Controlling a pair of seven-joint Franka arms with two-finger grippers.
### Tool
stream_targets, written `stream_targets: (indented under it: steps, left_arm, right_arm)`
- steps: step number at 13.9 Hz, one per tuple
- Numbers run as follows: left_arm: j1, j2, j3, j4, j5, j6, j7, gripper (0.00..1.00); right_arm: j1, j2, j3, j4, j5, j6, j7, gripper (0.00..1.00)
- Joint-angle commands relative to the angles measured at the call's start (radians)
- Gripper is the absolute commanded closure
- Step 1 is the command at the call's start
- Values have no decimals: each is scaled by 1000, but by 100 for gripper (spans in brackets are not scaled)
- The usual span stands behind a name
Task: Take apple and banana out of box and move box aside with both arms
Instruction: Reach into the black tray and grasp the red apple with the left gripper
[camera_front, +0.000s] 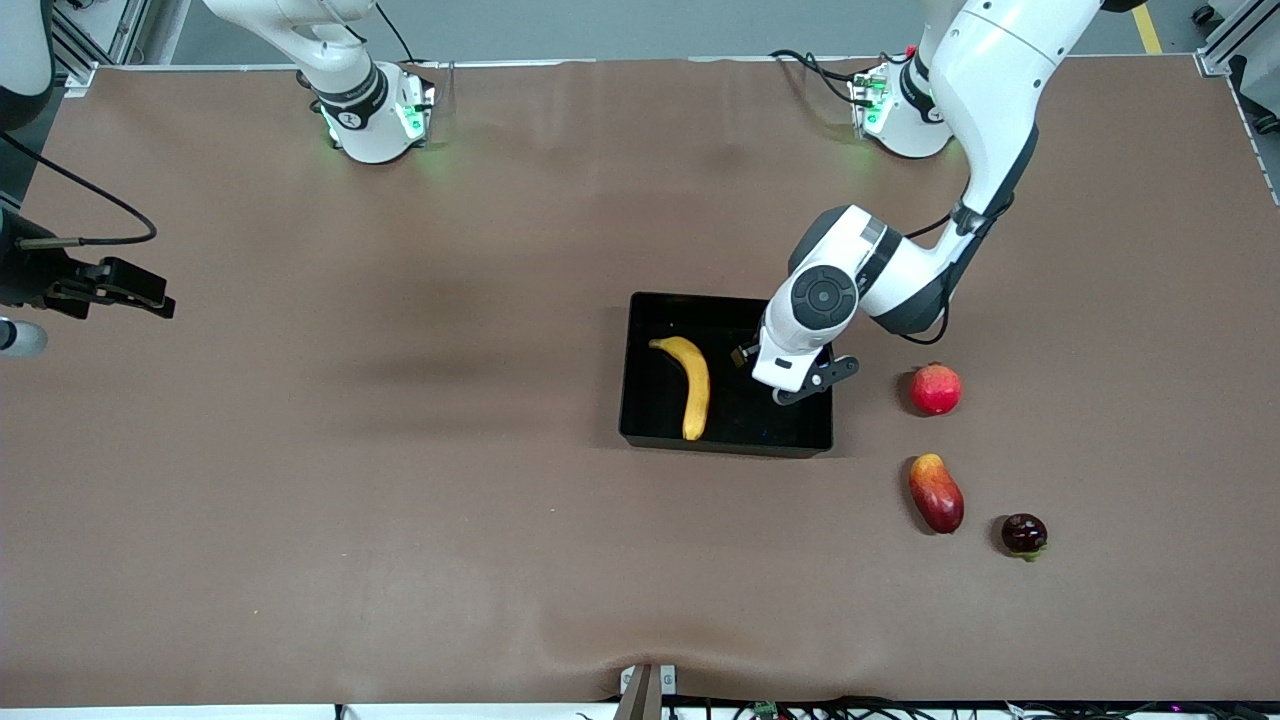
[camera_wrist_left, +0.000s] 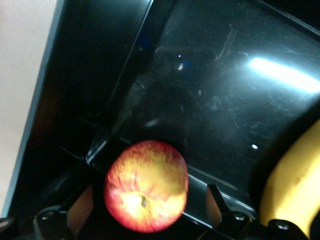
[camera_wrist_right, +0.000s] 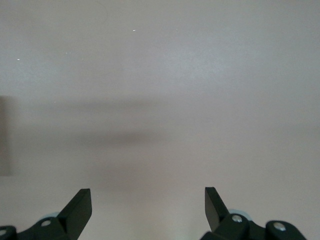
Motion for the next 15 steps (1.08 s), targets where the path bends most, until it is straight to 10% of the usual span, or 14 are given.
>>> stream_targets:
  steps: [1, 5, 9, 15]
  left_arm:
    - [-10, 30, 1, 7, 55, 17, -55, 0]
    - [-21, 44, 1, 12, 58, 18, -59, 1]
    - [-21, 39, 0, 22, 58, 14, -55, 100]
    - [-12, -71, -3, 235, 60, -291, -36, 100]
  right_arm:
    - [19, 20, 3, 8, 5, 5, 7, 0]
    - [22, 29, 3, 10, 6, 7, 8, 0]
    - [39, 48, 3, 10, 5, 28, 8, 0]
    - [39, 78, 3, 11, 72, 39, 117, 0]
